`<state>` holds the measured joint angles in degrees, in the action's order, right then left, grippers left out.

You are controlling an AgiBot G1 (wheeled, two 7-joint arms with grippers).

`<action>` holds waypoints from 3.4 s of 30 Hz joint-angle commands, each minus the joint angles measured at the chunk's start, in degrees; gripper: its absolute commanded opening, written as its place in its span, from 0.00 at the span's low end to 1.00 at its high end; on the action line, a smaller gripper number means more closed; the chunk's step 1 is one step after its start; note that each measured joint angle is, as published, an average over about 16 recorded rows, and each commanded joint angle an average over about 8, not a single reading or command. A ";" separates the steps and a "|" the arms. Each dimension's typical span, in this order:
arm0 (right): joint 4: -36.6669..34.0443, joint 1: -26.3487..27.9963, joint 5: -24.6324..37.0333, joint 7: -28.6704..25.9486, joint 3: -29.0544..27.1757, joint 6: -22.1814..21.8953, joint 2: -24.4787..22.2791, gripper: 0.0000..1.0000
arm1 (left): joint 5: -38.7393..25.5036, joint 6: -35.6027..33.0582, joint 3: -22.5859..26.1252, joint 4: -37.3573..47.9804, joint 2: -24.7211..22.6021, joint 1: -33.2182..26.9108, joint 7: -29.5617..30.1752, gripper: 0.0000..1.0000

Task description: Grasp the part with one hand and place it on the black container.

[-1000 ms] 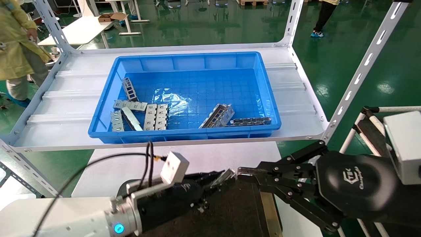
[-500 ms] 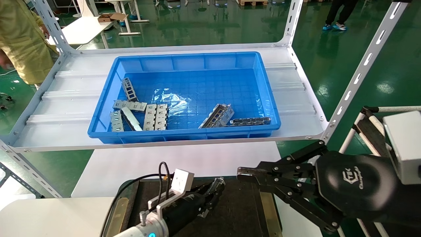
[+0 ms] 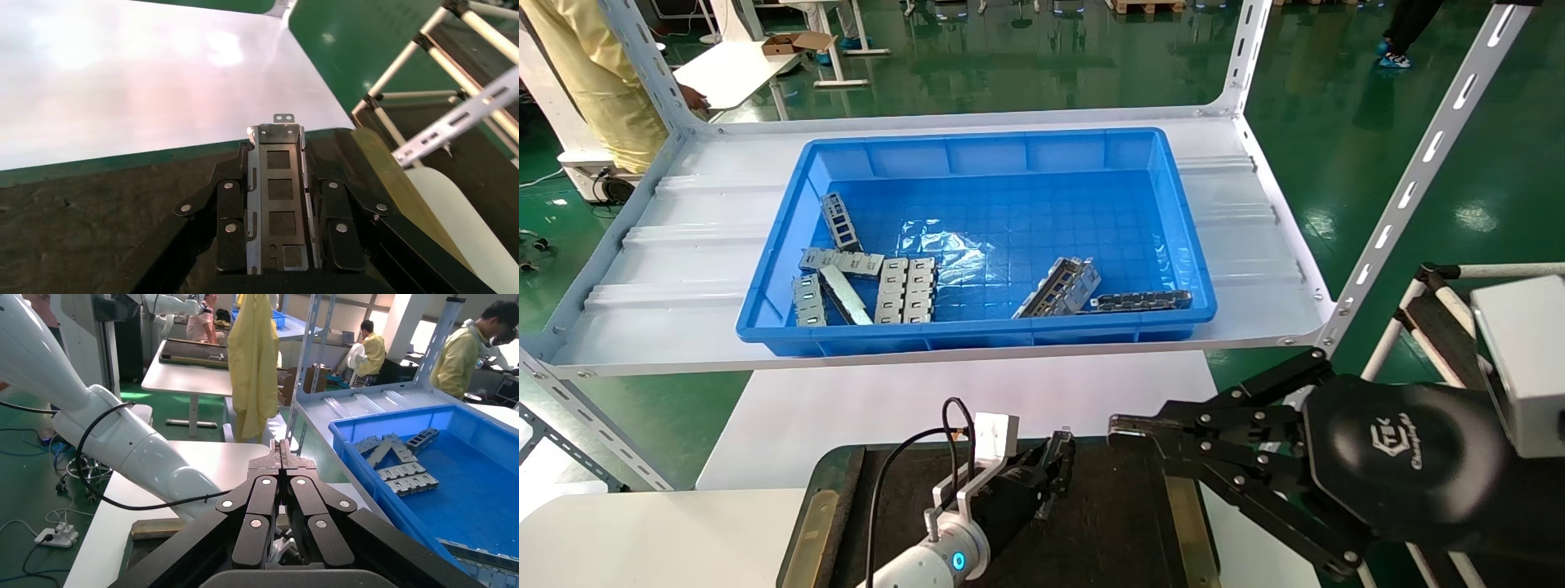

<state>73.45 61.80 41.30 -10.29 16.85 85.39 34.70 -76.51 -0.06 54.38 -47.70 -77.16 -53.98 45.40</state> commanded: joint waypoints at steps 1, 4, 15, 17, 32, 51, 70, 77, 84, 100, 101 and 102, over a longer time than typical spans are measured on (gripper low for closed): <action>0.00 0.00 0.00 0.00 0.01 0.00 0.00 0.00 | 0.28 1.24 0.98 1.64 -0.85 -0.55 0.68 0.00; 0.00 0.00 -0.01 0.01 0.02 -0.01 -0.01 0.00 | 2.18 3.67 3.58 2.51 -1.12 -1.18 1.97 0.00; 0.00 0.01 -0.04 0.03 0.05 -0.02 -0.02 0.00 | 12.70 10.74 14.57 4.97 -1.52 -4.17 5.39 0.00; 0.00 0.01 -0.04 0.03 0.06 -0.03 -0.02 0.00 | 14.83 11.80 16.53 5.39 -1.54 -4.63 5.58 0.00; 0.00 0.02 -0.07 0.05 0.11 -0.05 -0.04 0.00 | 30.93 19.07 28.33 5.41 -1.66 -6.55 2.46 0.00; 0.00 0.04 -0.12 0.08 0.17 -0.07 -0.07 0.23 | 46.50 25.25 35.63 1.34 -1.67 -9.10 -6.20 0.00; 0.00 0.05 -0.16 0.11 0.23 -0.10 -0.09 1.00 | 51.14 25.83 36.51 0.14 -1.66 -9.38 -9.36 1.00; 0.00 0.06 -0.17 0.13 0.25 -0.11 -0.10 1.00 | 51.58 25.94 36.29 -0.04 -1.66 -9.05 -9.47 1.00; 0.00 0.06 -0.19 0.14 0.27 -0.12 -0.11 1.00 | 51.69 25.71 35.91 0.15 -1.59 -9.35 -9.35 1.00; 0.00 0.07 -0.22 0.16 0.32 -0.14 -0.13 1.00 | 44.85 17.53 33.65 2.33 -0.63 -12.21 -7.18 1.00; 0.00 0.07 -0.22 0.16 0.32 -0.14 -0.13 1.00 | 44.00 16.80 33.35 2.36 -0.46 -12.38 -7.00 1.00; 0.00 0.07 -0.22 0.16 0.33 -0.14 -0.13 1.00 | 43.08 16.00 33.00 2.35 -0.22 -12.55 -6.81 1.00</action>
<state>73.45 61.87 41.08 -10.12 17.18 85.25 34.57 -33.73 15.52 87.12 -45.81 -76.84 -66.44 38.44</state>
